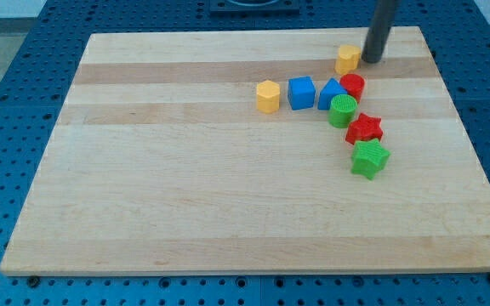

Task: Push yellow heart above the blue cube

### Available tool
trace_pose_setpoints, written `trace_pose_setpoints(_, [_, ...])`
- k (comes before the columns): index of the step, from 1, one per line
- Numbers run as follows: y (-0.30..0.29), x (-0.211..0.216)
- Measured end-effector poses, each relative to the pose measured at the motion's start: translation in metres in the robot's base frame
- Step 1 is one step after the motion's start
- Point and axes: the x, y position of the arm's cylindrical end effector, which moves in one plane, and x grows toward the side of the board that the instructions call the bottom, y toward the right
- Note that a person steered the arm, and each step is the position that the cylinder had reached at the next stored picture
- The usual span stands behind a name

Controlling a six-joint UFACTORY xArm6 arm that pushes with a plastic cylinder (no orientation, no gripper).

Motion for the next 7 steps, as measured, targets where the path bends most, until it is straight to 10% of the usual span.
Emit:
trace_pose_setpoints(2, [-0.149,0.014])
trace_pose_setpoints(7, [-0.04,0.02])
